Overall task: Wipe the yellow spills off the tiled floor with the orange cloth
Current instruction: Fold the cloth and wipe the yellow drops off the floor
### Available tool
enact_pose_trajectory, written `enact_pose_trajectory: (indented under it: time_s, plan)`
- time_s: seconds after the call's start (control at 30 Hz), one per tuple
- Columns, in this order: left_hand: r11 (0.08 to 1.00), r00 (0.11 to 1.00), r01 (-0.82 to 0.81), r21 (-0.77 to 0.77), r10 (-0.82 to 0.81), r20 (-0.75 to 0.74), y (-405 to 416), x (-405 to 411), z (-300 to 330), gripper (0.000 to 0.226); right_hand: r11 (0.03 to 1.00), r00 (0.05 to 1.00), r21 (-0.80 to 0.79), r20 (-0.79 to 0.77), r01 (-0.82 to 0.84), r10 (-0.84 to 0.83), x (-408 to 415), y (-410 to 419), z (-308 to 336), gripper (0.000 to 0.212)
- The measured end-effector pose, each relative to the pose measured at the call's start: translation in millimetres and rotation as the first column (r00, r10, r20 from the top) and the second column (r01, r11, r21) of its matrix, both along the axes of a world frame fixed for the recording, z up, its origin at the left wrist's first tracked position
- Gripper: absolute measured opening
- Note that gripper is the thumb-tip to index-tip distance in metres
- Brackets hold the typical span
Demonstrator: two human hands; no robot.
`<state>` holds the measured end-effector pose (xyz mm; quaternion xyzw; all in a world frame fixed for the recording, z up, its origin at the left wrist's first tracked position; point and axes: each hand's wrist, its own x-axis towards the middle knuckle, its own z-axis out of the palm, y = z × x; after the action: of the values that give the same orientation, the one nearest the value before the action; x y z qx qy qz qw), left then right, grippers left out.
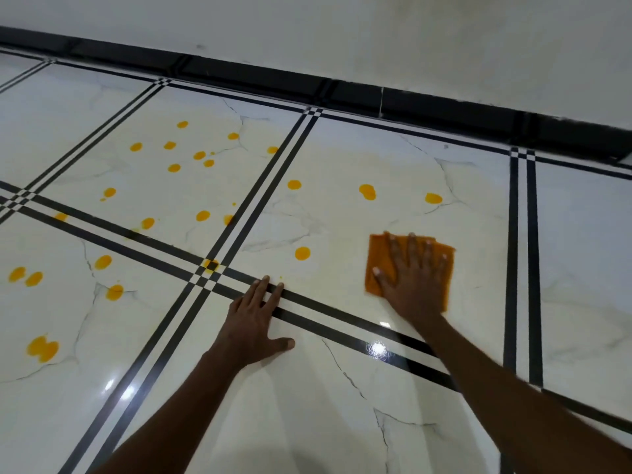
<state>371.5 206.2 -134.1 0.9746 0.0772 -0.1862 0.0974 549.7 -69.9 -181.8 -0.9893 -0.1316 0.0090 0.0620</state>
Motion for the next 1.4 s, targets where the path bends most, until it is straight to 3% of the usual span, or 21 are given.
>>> enact_pose_trajectory:
  time_s: [0.1, 0.23, 0.37, 0.47, 0.53, 0.63, 0.67, 0.77, 0.83, 0.9, 0.97, 1.07, 1.1, 1.17, 1.27, 1.33, 1.4]
  plan:
    - [0.999, 0.999, -0.029, -0.020, 0.030, 0.041, -3.5, -2.0, -3.7, 0.114, 0.999, 1.000, 0.045, 0.002, 0.009, -0.010, -66.6, 11.2, 6.2, 0.083]
    - [0.997, 0.996, -0.079, 0.007, 0.079, 0.028, 0.3, -1.4, -4.7, 0.128, 0.935, 0.935, 0.043, -0.027, -0.352, 0.353, -40.7, 87.9, 4.8, 0.080]
    - [0.983, 0.981, -0.183, 0.010, 0.182, 0.061, 10.9, -14.9, -5.2, 0.134, 0.983, 0.983, -0.004, -0.028, -0.182, 0.181, 15.6, 89.6, -0.6, 0.081]
    - [0.974, 0.972, -0.226, 0.019, 0.225, 0.062, 13.0, -30.7, -5.0, 0.133, 0.991, 0.992, 0.046, 0.026, -0.126, 0.125, -45.0, 75.0, 3.9, 0.081]
    - [0.959, 0.958, -0.283, 0.015, 0.282, 0.056, 13.8, -40.7, -5.0, 0.134, 0.961, 0.962, 0.038, 0.021, -0.273, 0.272, -94.0, 91.4, 5.4, 0.083]
    - [0.948, 0.948, -0.317, 0.028, 0.317, 0.026, 23.3, -57.4, -3.8, 0.137, 0.866, 0.866, 0.022, -0.002, -0.500, 0.501, -66.2, 147.7, 2.9, 0.080]
    - [0.950, 0.951, -0.310, 0.044, 0.309, 0.017, 30.6, -62.1, -3.2, 0.138, 0.868, 0.867, 0.013, -0.025, -0.497, 0.497, -42.1, 161.7, 3.8, 0.079]
    - [0.938, 0.941, -0.339, 0.077, 0.335, 0.056, 61.3, -76.8, 2.7, 0.139, 0.959, 0.956, -0.012, -0.074, -0.284, 0.283, 6.3, 159.3, 1.7, 0.084]
    - [0.923, 0.924, -0.382, 0.049, 0.380, 0.049, 78.0, -85.6, 4.4, 0.140, 0.974, 0.975, 0.030, -0.015, -0.223, 0.223, -23.6, 156.3, 1.4, 0.084]
    - [0.914, 0.915, -0.404, 0.025, 0.403, 0.028, 82.3, -91.6, 4.5, 0.141, 0.926, 0.927, 0.046, -0.015, -0.374, 0.375, -90.2, 170.8, 4.4, 0.081]
    - [0.903, 0.903, -0.428, 0.021, 0.428, 0.029, 86.2, -96.1, 5.7, 0.145, 0.800, 0.800, 0.054, -0.016, -0.598, 0.599, -138.0, 202.8, 4.5, 0.080]
    - [0.897, 0.897, -0.442, 0.023, 0.442, 0.028, 96.7, -100.7, 3.6, 0.146, 0.661, 0.661, 0.046, -0.024, -0.749, 0.750, -115.7, 259.2, 11.3, 0.079]
    - [0.901, 0.901, -0.434, 0.022, 0.433, 0.029, 99.5, -102.8, 2.8, 0.145, 0.664, 0.664, 0.019, -0.034, -0.747, 0.747, -93.6, 272.3, 13.3, 0.075]
    - [0.903, 0.902, -0.430, -0.001, 0.429, 0.050, 104.4, -107.7, -1.1, 0.142, 0.794, 0.795, -0.041, -0.051, -0.607, 0.605, -51.3, 277.9, 18.3, 0.066]
    - [0.909, 0.907, -0.418, -0.002, 0.417, 0.057, 104.5, -108.8, -1.4, 0.140, 0.902, 0.901, 0.012, -0.052, -0.432, 0.432, -41.5, 257.1, 10.7, 0.078]
    - [0.909, 0.909, -0.417, 0.003, 0.417, 0.019, 105.1, -105.9, -1.2, 0.142, 0.884, 0.882, 0.017, -0.058, -0.467, 0.467, -81.3, 251.8, 4.2, 0.080]
    - [0.913, 0.913, -0.407, 0.000, 0.407, -0.013, 107.9, -104.9, 1.3, 0.144, 0.778, 0.775, 0.012, -0.085, -0.628, 0.627, -111.4, 266.0, 8.8, 0.081]
